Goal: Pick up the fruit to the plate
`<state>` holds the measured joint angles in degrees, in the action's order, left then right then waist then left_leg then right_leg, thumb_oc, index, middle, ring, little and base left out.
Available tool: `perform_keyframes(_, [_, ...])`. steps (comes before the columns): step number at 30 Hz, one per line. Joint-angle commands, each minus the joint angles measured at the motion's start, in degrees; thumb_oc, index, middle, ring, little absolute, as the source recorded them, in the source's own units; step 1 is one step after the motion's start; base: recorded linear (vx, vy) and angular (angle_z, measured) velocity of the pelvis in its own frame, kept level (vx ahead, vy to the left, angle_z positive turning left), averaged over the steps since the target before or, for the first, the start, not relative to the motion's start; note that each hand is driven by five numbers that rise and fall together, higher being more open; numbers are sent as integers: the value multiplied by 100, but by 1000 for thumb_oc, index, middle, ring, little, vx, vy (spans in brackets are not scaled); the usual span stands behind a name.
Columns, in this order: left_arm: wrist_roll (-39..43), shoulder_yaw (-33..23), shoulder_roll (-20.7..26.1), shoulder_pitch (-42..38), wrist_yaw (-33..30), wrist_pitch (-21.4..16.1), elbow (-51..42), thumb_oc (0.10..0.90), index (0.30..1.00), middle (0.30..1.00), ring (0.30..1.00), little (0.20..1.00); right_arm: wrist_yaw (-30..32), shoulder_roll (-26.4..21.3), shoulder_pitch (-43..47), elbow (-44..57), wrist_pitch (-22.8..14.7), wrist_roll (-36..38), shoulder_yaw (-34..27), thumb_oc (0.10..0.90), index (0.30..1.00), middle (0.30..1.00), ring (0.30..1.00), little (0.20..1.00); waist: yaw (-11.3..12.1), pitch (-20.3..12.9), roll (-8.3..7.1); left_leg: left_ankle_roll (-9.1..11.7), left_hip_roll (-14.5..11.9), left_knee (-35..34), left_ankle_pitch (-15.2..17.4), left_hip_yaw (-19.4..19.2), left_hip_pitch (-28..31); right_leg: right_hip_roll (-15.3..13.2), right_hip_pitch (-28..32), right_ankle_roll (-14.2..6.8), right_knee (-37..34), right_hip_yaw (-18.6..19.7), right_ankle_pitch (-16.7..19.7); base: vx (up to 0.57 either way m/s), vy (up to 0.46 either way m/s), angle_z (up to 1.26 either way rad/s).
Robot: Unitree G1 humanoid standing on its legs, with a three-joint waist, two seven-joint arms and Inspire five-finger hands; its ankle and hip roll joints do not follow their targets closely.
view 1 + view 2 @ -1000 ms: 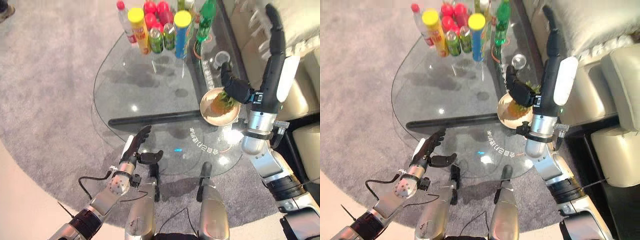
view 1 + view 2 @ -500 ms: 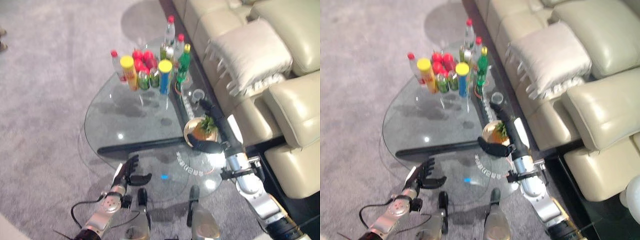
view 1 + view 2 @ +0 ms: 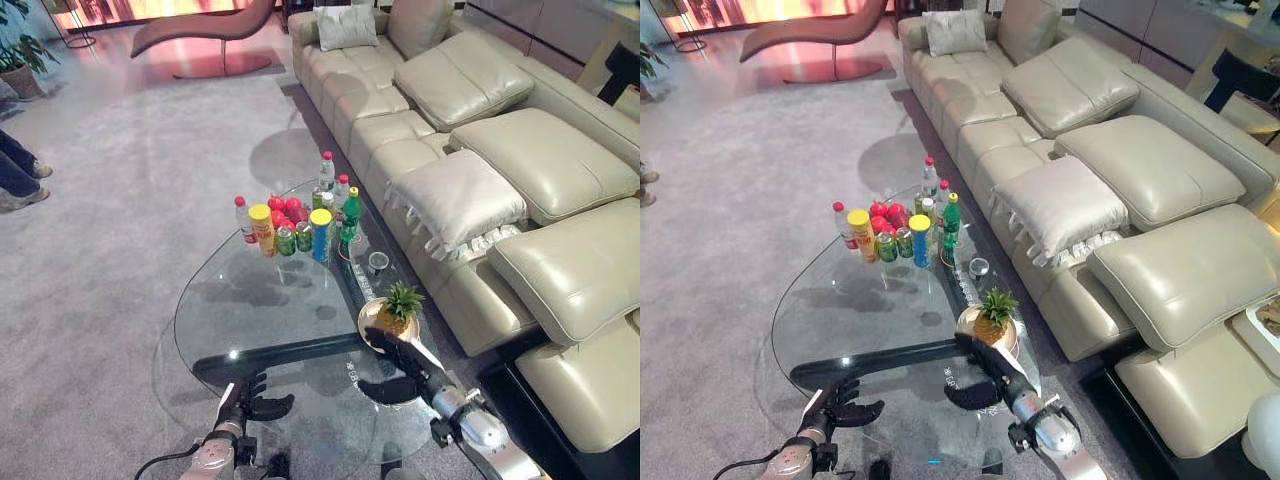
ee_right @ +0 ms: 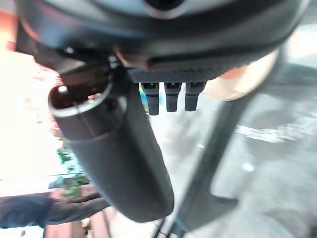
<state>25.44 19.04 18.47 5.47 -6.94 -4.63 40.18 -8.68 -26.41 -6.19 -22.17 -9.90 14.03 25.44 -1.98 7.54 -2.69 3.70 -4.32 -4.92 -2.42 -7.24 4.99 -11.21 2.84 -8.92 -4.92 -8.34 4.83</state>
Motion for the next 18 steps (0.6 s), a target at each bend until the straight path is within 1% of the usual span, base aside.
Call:
perform_keyframes(1, [38,-270,-1,-246,105,-40,209,800,900,900,900,900,-653,154,255,104,47,593,-104,800,900,900,900,900,27,-75,61,-171,333,240,409,31,-89,572,21,240,396,-221,-450,28,-55,-1])
perform_keyframes(2, [40,-323,-30,-264,209,33,462,800,900,900,900,900,-784,225,222,-200,174,673,-116,800,900,900,900,900,28,-93,54,-167,332,235,408,41,-72,571,44,241,383,-228,-445,43,-61,0])
perform_keyframes(3, [44,-383,-95,-287,289,87,812,800,900,900,900,900,-881,343,185,-598,430,850,-160,800,900,900,900,900,25,-127,45,-173,339,226,404,52,-53,574,69,243,360,-219,-434,44,-41,1])
perform_keyframes(4, [41,-405,-125,-294,305,126,950,800,900,900,900,900,-943,408,173,-791,573,913,-196,800,900,900,900,900,23,-140,42,-175,341,215,400,56,-42,577,82,245,349,-214,-431,50,-39,1])
perform_keyframes(6, [104,-492,-232,-306,383,222,1486,800,900,900,900,900,-1219,652,136,-1635,840,998,-381,800,900,900,900,900,11,-195,40,-182,339,149,381,68,10,588,129,250,293,-205,-417,60,-36,0])
perform_keyframes(7, [129,-553,-281,-308,429,265,1769,800,900,900,900,900,-1245,767,136,-2078,947,1066,-482,800,900,900,900,900,7,-229,43,-178,335,119,372,70,33,588,150,246,260,-196,-405,70,-31,0])
perform_keyframes(8, [59,-611,-332,-320,476,197,2090,800,900,900,900,900,-1209,877,149,-2584,866,1044,-586,800,900,900,900,900,5,-258,49,-174,334,101,364,75,44,591,165,244,234,-181,-389,61,-25,1])
perform_keyframes(12, [-18,-711,-426,-350,499,208,2662,800,900,900,900,900,-1098,1054,221,-3555,882,993,-816,800,900,900,900,900,1,-320,82,-166,324,58,354,76,67,603,198,240,174,-153,-363,46,-14,0])
perform_keyframes(15, [69,-873,-461,-382,531,330,2929,800,900,900,900,900,-907,1146,277,-4124,1024,1020,-1013,800,900,900,900,900,-5,-345,119,-157,311,44,358,57,69,611,197,242,166,-132,-367,0,0,0])
perform_keyframes(18, [16,-973,-524,-383,608,338,3088,800,900,900,900,900,-741,1227,270,-4536,989,995,-1221,800,900,900,900,900,-17,-364,139,-160,305,23,364,45,89,623,213,242,155,-111,-370,0,0,0])
